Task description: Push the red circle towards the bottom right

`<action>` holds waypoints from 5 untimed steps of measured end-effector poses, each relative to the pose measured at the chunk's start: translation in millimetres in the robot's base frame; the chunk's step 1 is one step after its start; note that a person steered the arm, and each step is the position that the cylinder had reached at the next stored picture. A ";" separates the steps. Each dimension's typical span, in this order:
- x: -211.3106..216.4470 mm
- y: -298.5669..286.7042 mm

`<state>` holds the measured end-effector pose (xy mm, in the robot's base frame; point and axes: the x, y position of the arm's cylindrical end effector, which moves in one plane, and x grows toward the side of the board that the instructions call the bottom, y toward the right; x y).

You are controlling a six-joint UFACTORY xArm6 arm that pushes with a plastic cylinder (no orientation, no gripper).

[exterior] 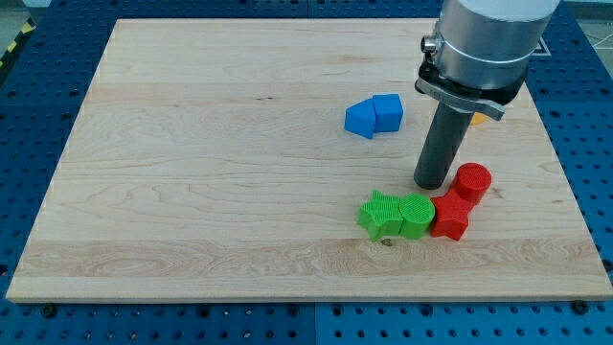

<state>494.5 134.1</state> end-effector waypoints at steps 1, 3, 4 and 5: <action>-10.8 1.2; -11.7 23.8; -10.7 31.1; -2.5 42.8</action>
<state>492.1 177.0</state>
